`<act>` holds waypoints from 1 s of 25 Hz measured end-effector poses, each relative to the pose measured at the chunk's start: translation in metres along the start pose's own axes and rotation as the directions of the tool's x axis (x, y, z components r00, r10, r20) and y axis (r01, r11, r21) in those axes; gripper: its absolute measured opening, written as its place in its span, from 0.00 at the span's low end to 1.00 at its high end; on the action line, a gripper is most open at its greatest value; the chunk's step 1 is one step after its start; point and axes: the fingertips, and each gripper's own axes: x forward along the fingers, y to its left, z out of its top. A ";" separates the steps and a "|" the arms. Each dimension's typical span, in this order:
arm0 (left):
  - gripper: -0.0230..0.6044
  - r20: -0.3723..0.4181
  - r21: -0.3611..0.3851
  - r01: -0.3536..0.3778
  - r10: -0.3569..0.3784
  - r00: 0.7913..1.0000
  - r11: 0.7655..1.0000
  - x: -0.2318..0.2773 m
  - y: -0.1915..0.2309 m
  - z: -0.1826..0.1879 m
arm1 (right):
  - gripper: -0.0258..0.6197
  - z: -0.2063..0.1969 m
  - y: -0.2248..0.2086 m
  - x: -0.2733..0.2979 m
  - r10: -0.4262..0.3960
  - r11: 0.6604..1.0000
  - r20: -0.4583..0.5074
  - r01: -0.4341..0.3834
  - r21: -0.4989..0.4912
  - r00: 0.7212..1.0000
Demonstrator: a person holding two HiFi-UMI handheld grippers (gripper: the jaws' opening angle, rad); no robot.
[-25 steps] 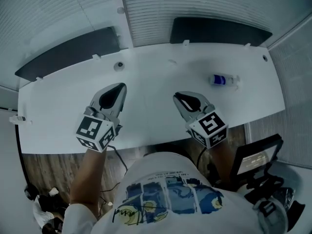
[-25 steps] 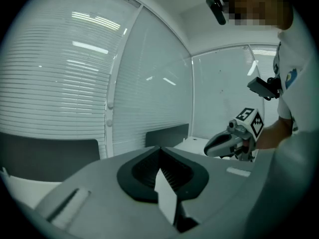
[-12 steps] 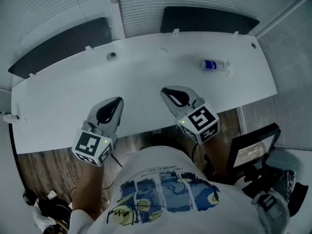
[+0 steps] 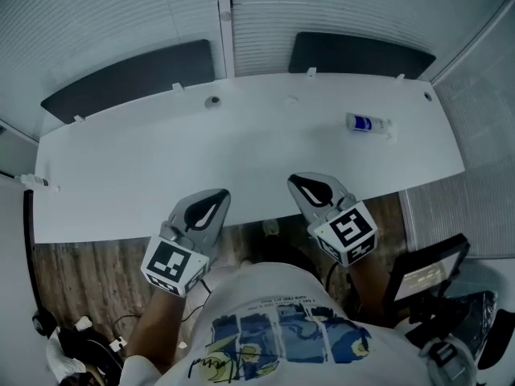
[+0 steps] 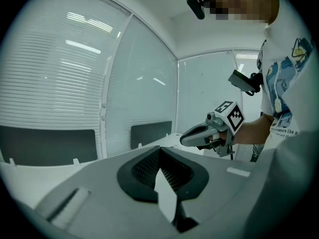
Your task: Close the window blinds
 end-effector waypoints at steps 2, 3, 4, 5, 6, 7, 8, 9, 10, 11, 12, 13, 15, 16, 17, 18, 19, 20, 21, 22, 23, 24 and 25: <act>0.04 -0.001 -0.003 -0.001 0.001 1.000 1.000 -0.002 0.000 -0.002 | 0.06 -0.002 0.003 -0.002 0.005 1.000 -0.004 -0.005 0.003 1.000; 0.04 -0.003 -0.001 0.001 -0.001 1.000 1.000 -0.002 -0.001 -0.003 | 0.06 -0.004 0.004 -0.003 0.006 1.000 -0.007 -0.006 0.007 1.000; 0.04 -0.009 -0.001 0.004 -0.004 1.000 1.000 -0.003 -0.002 -0.005 | 0.06 -0.006 0.005 -0.005 0.005 1.000 -0.011 -0.005 0.012 1.000; 0.04 -0.015 -0.005 0.008 -0.008 1.000 1.000 -0.003 -0.003 -0.007 | 0.06 -0.007 0.005 -0.007 0.003 1.000 -0.015 -0.003 0.018 1.000; 0.04 -0.019 -0.010 0.009 -0.010 1.000 1.000 -0.003 -0.004 -0.008 | 0.06 -0.009 0.006 -0.009 0.002 1.000 -0.018 -0.002 0.022 1.000; 0.04 -0.023 -0.015 0.009 -0.009 1.000 1.000 -0.004 -0.005 -0.009 | 0.06 -0.010 0.007 -0.010 0.001 1.000 -0.020 -0.001 0.025 1.000; 0.04 -0.027 -0.020 0.008 -0.008 1.000 1.000 -0.005 -0.005 -0.011 | 0.06 -0.011 0.008 -0.011 0.002 1.000 -0.021 -0.002 0.026 1.000; 0.04 -0.029 -0.022 0.007 -0.008 1.000 1.000 -0.005 -0.006 -0.012 | 0.06 -0.013 0.010 -0.011 0.004 1.000 -0.023 -0.004 0.029 1.000; 0.04 -0.029 -0.022 0.009 -0.010 1.000 1.000 -0.005 -0.007 -0.014 | 0.06 -0.014 0.011 -0.011 0.007 0.999 -0.026 -0.006 0.031 1.000; 0.04 -0.028 -0.022 0.012 -0.013 1.000 1.000 -0.005 -0.007 -0.016 | 0.06 -0.016 0.013 -0.012 0.010 0.999 -0.029 -0.009 0.032 1.000; 0.04 -0.028 -0.024 0.013 -0.013 1.000 1.000 -0.005 -0.008 -0.016 | 0.06 -0.017 0.015 -0.012 0.012 1.000 -0.033 -0.011 0.029 0.999; 0.04 -0.029 -0.028 0.010 -0.011 1.000 1.000 -0.006 -0.008 -0.016 | 0.06 -0.017 0.016 -0.012 0.014 1.000 -0.036 -0.013 0.024 0.999; 0.04 -0.028 -0.033 0.003 -0.004 1.000 0.999 -0.007 -0.006 -0.015 | 0.05 -0.014 0.017 -0.010 0.017 1.000 -0.034 -0.016 0.013 0.999; 0.04 -0.027 -0.032 0.002 -0.003 1.000 0.999 -0.008 -0.005 -0.015 | 0.05 -0.012 0.018 -0.009 0.018 1.000 -0.031 -0.018 0.009 0.999; 0.04 -0.028 -0.030 0.002 -0.003 1.000 1.000 -0.009 -0.005 -0.015 | 0.05 -0.010 0.019 -0.008 0.021 1.000 -0.026 -0.020 0.006 0.999; 0.04 -0.028 -0.029 0.002 -0.003 1.000 1.000 -0.010 -0.004 -0.015 | 0.05 -0.008 0.022 -0.007 0.026 1.000 -0.021 -0.026 0.002 0.999; 0.04 -0.027 -0.029 0.002 -0.002 1.000 1.000 -0.012 -0.004 -0.015 | 0.05 -0.006 0.025 -0.007 0.034 0.999 -0.016 -0.034 -0.003 0.999; 0.04 -0.024 -0.029 0.001 -0.002 1.000 1.000 -0.013 -0.005 -0.014 | 0.05 -0.003 0.029 -0.007 0.043 0.999 -0.012 -0.044 -0.010 0.999; 0.04 -0.020 -0.030 0.002 -0.002 1.000 1.000 -0.014 -0.006 -0.013 | 0.05 -0.002 0.033 -0.008 0.051 0.999 -0.008 -0.051 -0.016 0.999; 0.04 -0.016 -0.032 0.003 -0.003 1.000 0.999 -0.016 -0.010 -0.012 | 0.05 -0.001 0.036 -0.011 0.055 0.998 -0.005 -0.055 -0.018 0.998; 0.04 -0.013 -0.035 0.004 -0.004 1.000 0.999 -0.017 -0.014 -0.011 | 0.05 -0.002 0.038 -0.015 0.056 0.998 -0.003 -0.056 -0.018 0.998; 0.04 -0.010 -0.038 0.003 -0.003 1.000 0.999 -0.018 -0.017 -0.010 | 0.05 -0.002 0.040 -0.018 0.057 0.998 0.000 -0.057 -0.016 0.998; 0.04 -0.009 -0.043 0.001 -0.002 1.000 0.999 -0.019 -0.019 -0.010 | 0.05 -0.001 0.041 -0.019 0.059 0.998 0.003 -0.059 -0.013 0.998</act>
